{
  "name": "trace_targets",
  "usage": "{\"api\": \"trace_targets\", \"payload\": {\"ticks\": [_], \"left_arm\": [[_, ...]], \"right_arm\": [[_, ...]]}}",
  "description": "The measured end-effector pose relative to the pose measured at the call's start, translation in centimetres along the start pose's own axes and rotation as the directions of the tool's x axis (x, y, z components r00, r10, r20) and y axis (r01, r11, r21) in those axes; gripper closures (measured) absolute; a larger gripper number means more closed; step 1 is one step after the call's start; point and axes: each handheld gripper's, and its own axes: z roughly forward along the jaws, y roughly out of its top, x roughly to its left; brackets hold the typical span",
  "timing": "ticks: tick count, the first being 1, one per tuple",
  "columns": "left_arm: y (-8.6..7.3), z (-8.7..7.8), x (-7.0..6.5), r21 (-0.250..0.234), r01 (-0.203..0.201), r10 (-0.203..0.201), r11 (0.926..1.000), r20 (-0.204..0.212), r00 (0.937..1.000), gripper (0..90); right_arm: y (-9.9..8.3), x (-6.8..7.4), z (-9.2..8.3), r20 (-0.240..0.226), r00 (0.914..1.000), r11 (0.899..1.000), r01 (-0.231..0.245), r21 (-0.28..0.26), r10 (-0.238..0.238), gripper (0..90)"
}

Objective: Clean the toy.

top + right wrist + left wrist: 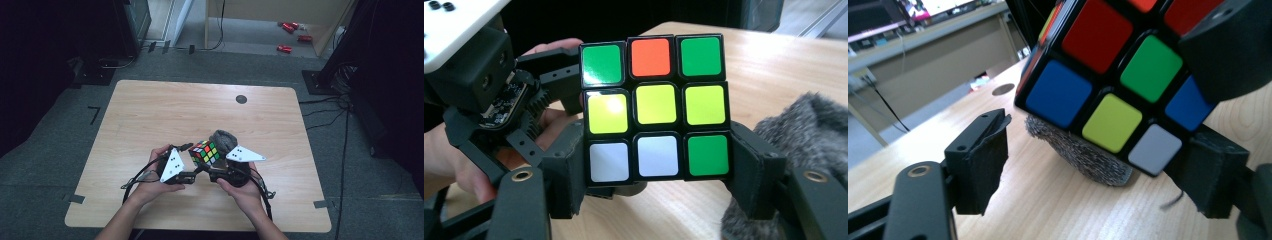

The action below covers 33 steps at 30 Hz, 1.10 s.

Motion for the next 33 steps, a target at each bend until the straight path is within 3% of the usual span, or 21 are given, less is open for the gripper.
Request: {"api": "trace_targets", "payload": {"ticks": [10,12,15,17,19,22,26,30,33], "left_arm": [[-0.3,0.2,-0.8,-0.043,-0.126,0.126,0.9911,0.013,0.9919,24.3],[-0.3,0.3,-1.0,-0.040,-0.145,0.146,0.9886,0.014,0.9892,25.1],[-0.3,0.2,-1.3,-0.039,-0.174,0.175,0.9840,0.020,0.9845,30.3],[-0.3,0.2,-1.2,-0.045,-0.169,0.171,0.9845,0.029,0.9849,31.0],[-0.3,0.2,-1.1,-0.049,-0.162,0.164,0.9856,0.035,0.9859,32.1],[-0.3,0.0,-0.7,-0.042,-0.131,0.133,0.9904,0.042,0.9902,32.8],[-0.3,-0.2,0.1,-0.022,-0.077,0.077,0.9968,0.042,0.9961,33.1],[-0.1,-0.4,0.6,0.007,-0.029,0.029,0.9996,0.060,0.9978,33.4],[0.0,-0.5,1.1,0.039,0.026,-0.029,0.9989,0.085,0.9960,33.5]], "right_arm": [[-0.1,-0.1,0.6,-0.031,0.9944,0.991,-0.098,0.087,0.101,34.4],[-0.1,-0.5,0.6,-0.047,0.9871,0.981,-0.147,0.124,0.153,34.4],[-0.1,-1.3,0.8,-0.077,0.9688,0.961,-0.221,0.166,0.236,34.4],[-0.2,-1.8,0.8,-0.105,0.9552,0.950,-0.255,0.181,0.276,34.3],[-0.1,-2.0,0.8,-0.118,0.9489,0.945,-0.268,0.189,0.293,33.7],[0.3,-2.3,0.4,-0.118,0.9570,0.954,-0.242,0.179,0.265,27.3],[0.8,-3.0,-0.6,-0.104,0.9723,0.974,-0.198,0.110,0.209,21.5],[0.7,-3.5,-1.2,-0.003,0.9961,0.996,-0.088,0.027,0.088,21.1],[0.4,-3.8,-1.2,0.076,0.9970,1.000,-0.013,-0.020,0.014,21.7]]}}
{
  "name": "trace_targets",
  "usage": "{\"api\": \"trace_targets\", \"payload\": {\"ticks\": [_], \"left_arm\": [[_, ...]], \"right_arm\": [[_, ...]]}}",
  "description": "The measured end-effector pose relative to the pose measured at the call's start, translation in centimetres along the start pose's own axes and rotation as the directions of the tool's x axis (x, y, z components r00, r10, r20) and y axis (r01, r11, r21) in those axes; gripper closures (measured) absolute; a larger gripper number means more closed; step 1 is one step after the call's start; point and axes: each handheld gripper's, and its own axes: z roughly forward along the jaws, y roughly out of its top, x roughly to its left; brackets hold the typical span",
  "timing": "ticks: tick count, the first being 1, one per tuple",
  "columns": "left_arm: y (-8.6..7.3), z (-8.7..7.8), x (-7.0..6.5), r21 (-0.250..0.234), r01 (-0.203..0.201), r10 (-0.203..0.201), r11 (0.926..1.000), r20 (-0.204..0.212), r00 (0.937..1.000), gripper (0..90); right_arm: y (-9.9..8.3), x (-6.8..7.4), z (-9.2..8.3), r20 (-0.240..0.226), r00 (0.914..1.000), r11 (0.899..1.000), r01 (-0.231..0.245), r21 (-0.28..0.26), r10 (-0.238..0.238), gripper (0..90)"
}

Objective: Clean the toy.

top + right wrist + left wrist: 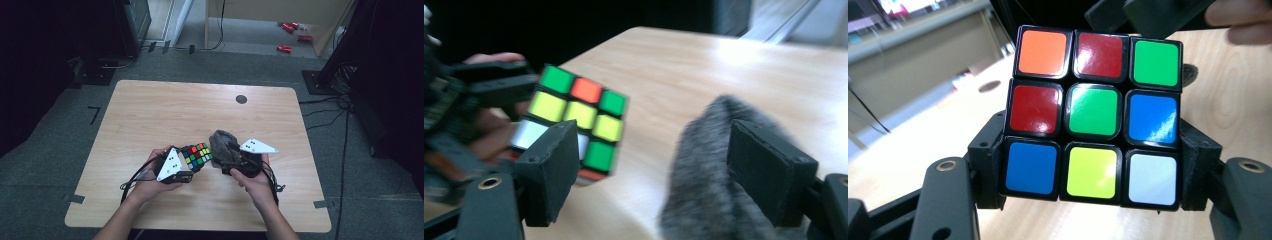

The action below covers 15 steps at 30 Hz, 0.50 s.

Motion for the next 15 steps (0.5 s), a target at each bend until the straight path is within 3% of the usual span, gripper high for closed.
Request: {"api": "trace_targets", "payload": {"ticks": [4,8,11,15], "left_arm": [[0.2,-0.4,0.7,0.025,0.081,-0.082,0.9964,0.024,0.9963,33.6],[0.1,-0.6,1.3,0.040,0.142,-0.144,0.9891,0.049,0.9884,33.8],[0.1,-0.7,1.6,0.048,0.182,-0.186,0.9821,0.098,0.9776,33.8],[0.1,-0.6,1.7,0.061,0.209,-0.216,0.9759,0.124,0.9686,33.9]], "right_arm": [[-0.6,-0.3,0.3,0.090,0.9922,0.996,0.088,-0.015,-0.086,22.7],[-1.0,-0.3,0.7,0.155,0.9752,0.986,0.164,-0.025,-0.158,23.4],[-1.3,-0.5,1.0,0.177,0.9673,0.982,0.187,-0.013,-0.182,23.3],[-1.7,-0.8,1.5,0.205,0.9568,0.978,0.206,0.020,-0.206,23.3]]}}
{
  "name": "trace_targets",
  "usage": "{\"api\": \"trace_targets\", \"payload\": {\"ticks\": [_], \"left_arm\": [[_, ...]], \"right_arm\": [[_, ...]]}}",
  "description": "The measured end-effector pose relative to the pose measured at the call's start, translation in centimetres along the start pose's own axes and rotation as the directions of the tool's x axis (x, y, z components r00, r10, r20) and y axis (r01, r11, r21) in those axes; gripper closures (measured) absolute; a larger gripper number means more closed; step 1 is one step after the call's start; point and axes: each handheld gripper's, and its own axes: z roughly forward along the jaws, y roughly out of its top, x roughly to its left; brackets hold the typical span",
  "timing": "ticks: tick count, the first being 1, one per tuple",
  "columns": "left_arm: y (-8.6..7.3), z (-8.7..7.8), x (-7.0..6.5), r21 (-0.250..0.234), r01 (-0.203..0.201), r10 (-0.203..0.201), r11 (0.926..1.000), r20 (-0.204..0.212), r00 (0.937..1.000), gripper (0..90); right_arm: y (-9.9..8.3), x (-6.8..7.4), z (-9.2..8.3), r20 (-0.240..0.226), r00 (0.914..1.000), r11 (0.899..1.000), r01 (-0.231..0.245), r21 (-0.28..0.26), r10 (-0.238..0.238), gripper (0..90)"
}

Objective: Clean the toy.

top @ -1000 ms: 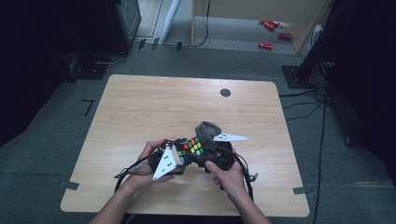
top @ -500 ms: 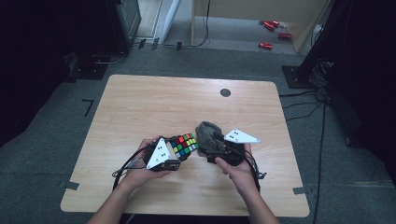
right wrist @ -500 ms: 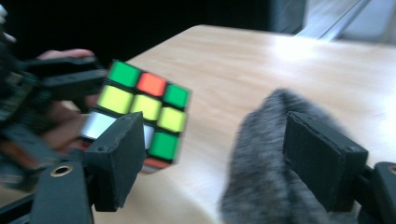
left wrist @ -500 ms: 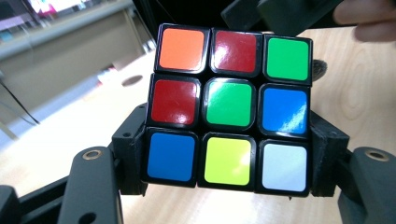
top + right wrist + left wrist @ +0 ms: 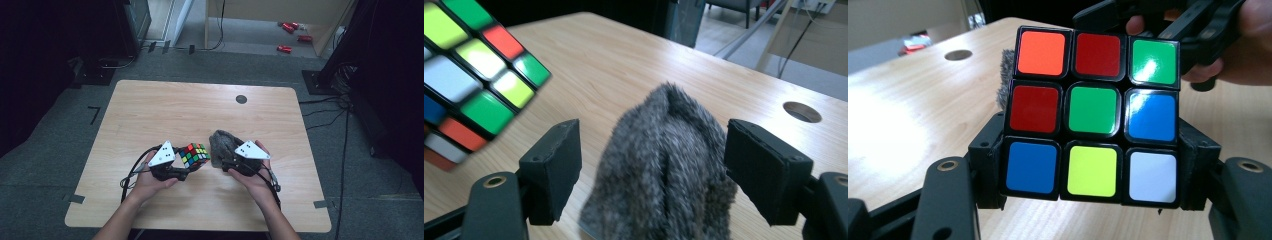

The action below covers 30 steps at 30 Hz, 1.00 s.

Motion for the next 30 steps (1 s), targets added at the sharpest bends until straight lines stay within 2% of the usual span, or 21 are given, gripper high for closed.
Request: {"api": "trace_targets", "payload": {"ticks": [1,3,5,7,9,11,13,15,16,19,22,26,30], "left_arm": [[0.0,0.0,0.0,0.005,0.010,-0.010,0.9999,0.002,1.0000,33.9],[0.0,0.0,0.3,0.011,0.054,-0.054,0.9985,0.029,0.9981,33.9],[0.0,0.0,0.6,0.007,0.101,-0.101,0.9948,0.059,0.9931,33.9],[0.0,0.0,0.9,0.014,0.138,-0.138,0.9904,0.083,0.9869,33.9],[-0.1,0.0,1.0,0.029,0.151,-0.153,0.9881,0.087,0.9844,34.0],[-0.1,0.0,1.1,0.039,0.161,-0.164,0.9861,0.087,0.9826,33.9],[-0.1,0.1,1.0,0.046,0.160,-0.163,0.9861,0.086,0.9829,34.0],[-0.1,0.2,0.8,0.063,0.153,-0.159,0.9862,0.092,0.9830,34.0],[-0.2,0.3,0.8,0.072,0.145,-0.151,0.9869,0.095,0.9840,34.0],[-0.3,0.5,0.6,0.084,0.134,-0.141,0.9875,0.091,0.9858,33.9],[-0.3,0.5,0.7,0.093,0.129,-0.135,0.9873,0.068,0.9884,34.0],[-0.4,0.5,0.7,0.095,0.126,-0.131,0.9874,0.045,0.9904,34.0],[-0.3,0.7,0.4,0.087,0.112,-0.116,0.9899,0.046,0.9922,34.0]], "right_arm": [[-0.2,-0.1,0.2,0.010,0.9998,1.000,0.016,0.009,-0.016,23.2],[-0.5,-0.1,0.6,0.032,0.9987,0.999,0.038,0.030,-0.039,23.0],[-0.9,-0.2,0.9,0.059,0.9972,0.998,0.043,0.054,-0.047,23.7],[-1.3,-0.3,1.2,0.105,0.9931,0.997,0.045,0.062,-0.051,27.8],[-1.6,-0.5,1.6,0.098,0.9949,0.997,0.017,0.075,-0.025,28.0],[-1.9,-0.6,1.9,0.094,0.9954,0.995,0.008,0.100,-0.018,29.7],[-2.2,-0.7,2.2,0.088,0.9962,0.993,-0.009,0.121,-0.002,32.7],[-2.4,-0.8,2.4,0.069,0.9975,0.992,-0.024,0.124,0.016,43.0],[-2.4,-0.8,2.4,0.060,0.9980,0.992,-0.030,0.123,0.023,51.6],[-2.3,-0.8,2.3,0.059,0.9979,0.994,-0.032,0.108,0.026,63.2],[-1.8,-0.9,1.6,0.048,0.9979,0.996,-0.047,0.069,0.044,69.1],[-0.6,-0.8,0.0,-0.019,0.9951,0.995,-0.097,-0.016,0.097,70.7],[0.9,0.4,-1.4,-0.120,0.9882,0.990,-0.107,-0.090,0.096,70.7]]}}
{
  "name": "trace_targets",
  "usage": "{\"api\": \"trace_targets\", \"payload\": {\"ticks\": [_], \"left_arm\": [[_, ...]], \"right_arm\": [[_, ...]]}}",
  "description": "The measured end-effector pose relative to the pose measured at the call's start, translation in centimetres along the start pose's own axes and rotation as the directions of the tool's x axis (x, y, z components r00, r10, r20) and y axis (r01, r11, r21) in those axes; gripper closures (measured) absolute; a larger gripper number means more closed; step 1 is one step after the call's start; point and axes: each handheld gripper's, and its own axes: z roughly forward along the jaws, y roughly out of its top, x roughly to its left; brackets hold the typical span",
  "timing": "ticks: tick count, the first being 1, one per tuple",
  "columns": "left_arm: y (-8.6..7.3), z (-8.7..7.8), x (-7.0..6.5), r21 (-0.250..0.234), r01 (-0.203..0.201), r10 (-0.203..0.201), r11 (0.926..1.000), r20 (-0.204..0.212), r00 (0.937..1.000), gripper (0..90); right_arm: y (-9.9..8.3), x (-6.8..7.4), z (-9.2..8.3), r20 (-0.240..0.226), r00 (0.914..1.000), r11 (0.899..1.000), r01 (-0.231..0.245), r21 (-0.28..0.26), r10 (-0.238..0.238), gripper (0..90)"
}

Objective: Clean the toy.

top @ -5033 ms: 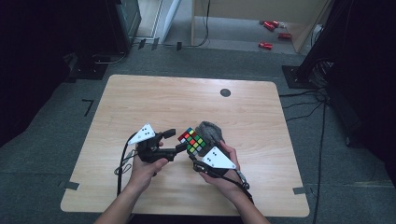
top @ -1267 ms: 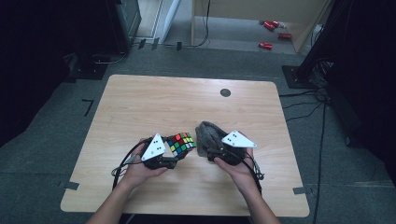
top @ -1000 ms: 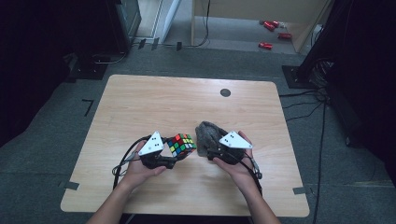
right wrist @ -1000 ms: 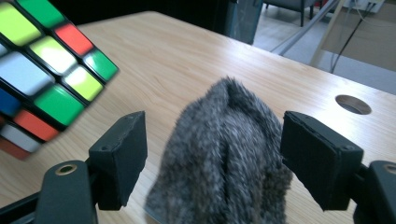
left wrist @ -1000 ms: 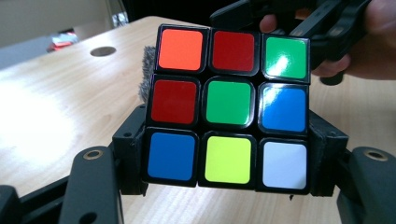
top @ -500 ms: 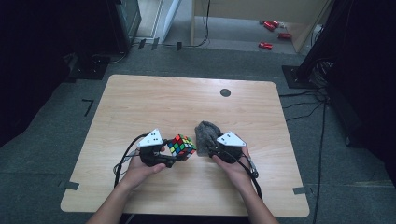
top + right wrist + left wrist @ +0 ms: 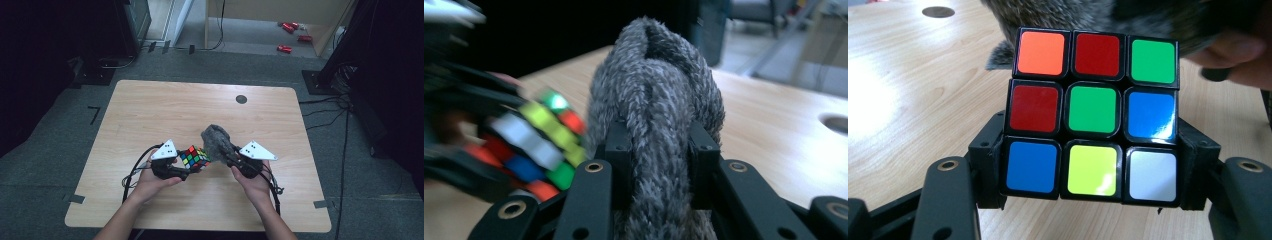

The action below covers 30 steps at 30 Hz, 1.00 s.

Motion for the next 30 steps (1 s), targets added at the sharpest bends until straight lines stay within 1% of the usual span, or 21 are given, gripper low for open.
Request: {"api": "trace_targets", "payload": {"ticks": [3,5,6,8,11,12,15,17,19,20,22,23,24,25,27,30], "left_arm": [[0.0,0.1,-0.1,-0.004,-0.012,0.012,0.9999,0.000,0.9999,34.0],[0.0,0.1,-0.3,-0.008,-0.022,0.022,0.9997,0.006,0.9997,34.0],[0.1,0.0,-0.4,-0.013,-0.030,0.030,0.9995,0.006,0.9995,34.0],[0.1,0.0,-0.6,-0.022,-0.041,0.041,0.9989,0.004,0.9991,34.0],[0.1,-0.2,-0.8,-0.030,-0.065,0.064,0.9974,-0.008,0.9979,34.1],[0.1,-0.3,-0.9,-0.036,-0.071,0.070,0.9969,-0.006,0.9975,34.1],[0.3,-0.4,-1.0,-0.043,-0.081,0.081,0.9958,-0.005,0.9967,34.1],[0.2,-0.3,-1.0,-0.040,-0.082,0.082,0.9958,-0.007,0.9966,34.2],[0.2,-0.1,-1.0,-0.033,-0.082,0.082,0.9961,-0.008,0.9966,34.2],[0.2,0.0,-1.1,-0.026,-0.086,0.085,0.9960,-0.017,0.9962,34.2],[0.2,0.2,-1.2,-0.013,-0.093,0.093,0.9955,-0.028,0.9953,34.2],[0.2,0.2,-1.3,-0.013,-0.096,0.096,0.9953,-0.025,0.9951,34.3],[0.2,0.1,-1.3,-0.015,-0.098,0.098,0.9950,-0.020,0.9950,34.3],[0.3,0.0,-1.4,-0.018,-0.101,0.101,0.9947,-0.024,0.9946,34.3],[0.4,-0.2,-1.4,-0.028,-0.099,0.098,0.9947,-0.026,0.9949,34.3],[0.4,-0.5,-1.2,-0.041,-0.092,0.091,0.9949,-0.030,0.9954,34.3]], "right_arm": [[0.9,1.5,-0.4,-0.077,0.9970,0.999,0.001,-0.035,-0.003,71.0],[1.2,2.3,-0.6,-0.124,0.9923,0.999,0.001,-0.053,-0.008,71.5],[1.3,2.6,-0.7,-0.148,0.9889,0.998,-0.010,-0.057,0.001,71.9],[1.4,2.9,-0.6,-0.195,0.9804,0.998,-0.042,-0.050,0.031,72.6],[1.0,2.7,-0.4,-0.218,0.9738,0.997,-0.072,-0.032,0.064,73.7],[0.9,2.6,-0.3,-0.217,0.9733,0.996,-0.083,-0.023,0.076,74.0],[0.4,1.9,0.1,-0.174,0.9794,0.995,-0.100,0.018,0.102,74.4],[0.2,1.6,0.2,-0.160,0.9807,0.994,-0.108,0.035,0.112,74.4],[0.3,1.7,0.2,-0.162,0.9800,0.993,-0.110,0.040,0.116,74.4],[0.4,1.9,0.1,-0.170,0.9786,0.993,-0.111,0.038,0.116,74.5],[0.9,2.6,-0.2,-0.188,0.9774,0.995,-0.095,0.021,0.097,74.5],[1.1,2.9,-0.3,-0.194,0.9773,0.996,-0.084,0.013,0.085,74.5],[1.3,3.2,-0.4,-0.195,0.9774,0.997,-0.082,0.012,0.082,74.5],[1.4,3.2,-0.4,-0.193,0.9780,0.997,-0.078,0.010,0.079,74.5],[1.2,2.9,-0.3,-0.191,0.9773,0.996,-0.092,0.010,0.092,74.5],[0.4,2.0,0.1,-0.157,0.9801,0.992,-0.116,0.042,0.121,74.6]]}}
